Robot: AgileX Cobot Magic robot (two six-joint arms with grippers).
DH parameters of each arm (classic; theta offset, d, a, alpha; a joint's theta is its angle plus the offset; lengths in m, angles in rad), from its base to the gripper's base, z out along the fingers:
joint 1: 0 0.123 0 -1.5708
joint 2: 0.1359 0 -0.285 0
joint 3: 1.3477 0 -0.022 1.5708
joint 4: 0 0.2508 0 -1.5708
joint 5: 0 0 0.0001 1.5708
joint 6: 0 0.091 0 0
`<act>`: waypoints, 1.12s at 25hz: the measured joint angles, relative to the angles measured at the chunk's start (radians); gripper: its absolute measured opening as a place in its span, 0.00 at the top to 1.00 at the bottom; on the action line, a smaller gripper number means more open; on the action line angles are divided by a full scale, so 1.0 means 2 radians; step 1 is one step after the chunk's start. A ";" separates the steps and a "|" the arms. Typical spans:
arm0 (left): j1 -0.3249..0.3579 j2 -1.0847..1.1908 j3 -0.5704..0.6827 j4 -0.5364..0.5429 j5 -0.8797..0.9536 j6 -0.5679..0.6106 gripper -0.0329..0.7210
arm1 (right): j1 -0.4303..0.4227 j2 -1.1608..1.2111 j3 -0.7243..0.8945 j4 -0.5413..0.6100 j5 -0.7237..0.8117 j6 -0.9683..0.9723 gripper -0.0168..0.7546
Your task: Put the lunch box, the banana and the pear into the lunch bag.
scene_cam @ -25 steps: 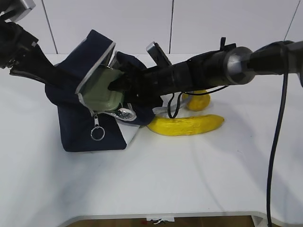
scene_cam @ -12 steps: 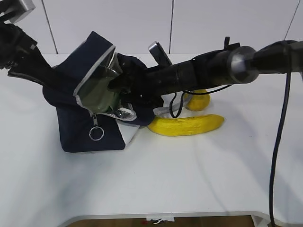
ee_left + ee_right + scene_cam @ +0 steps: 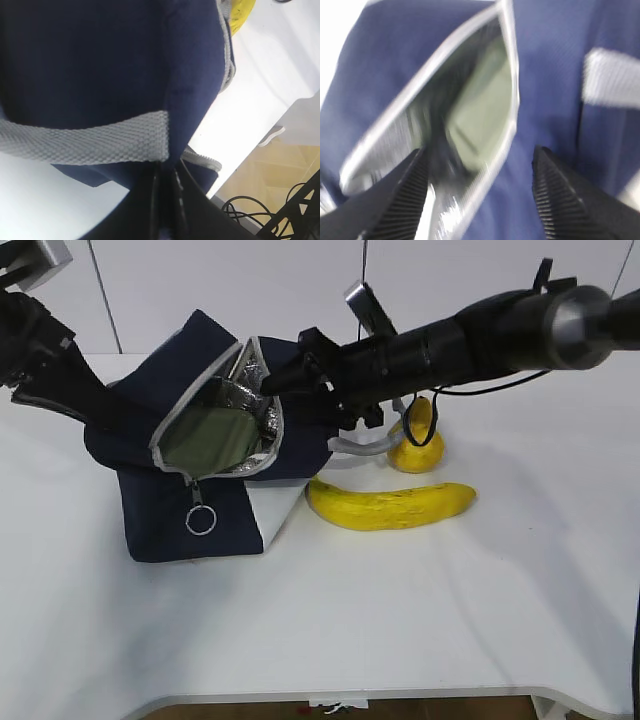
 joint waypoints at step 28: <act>0.000 0.000 0.000 0.005 0.003 0.000 0.96 | -0.002 -0.126 -0.095 -0.547 0.191 0.183 0.34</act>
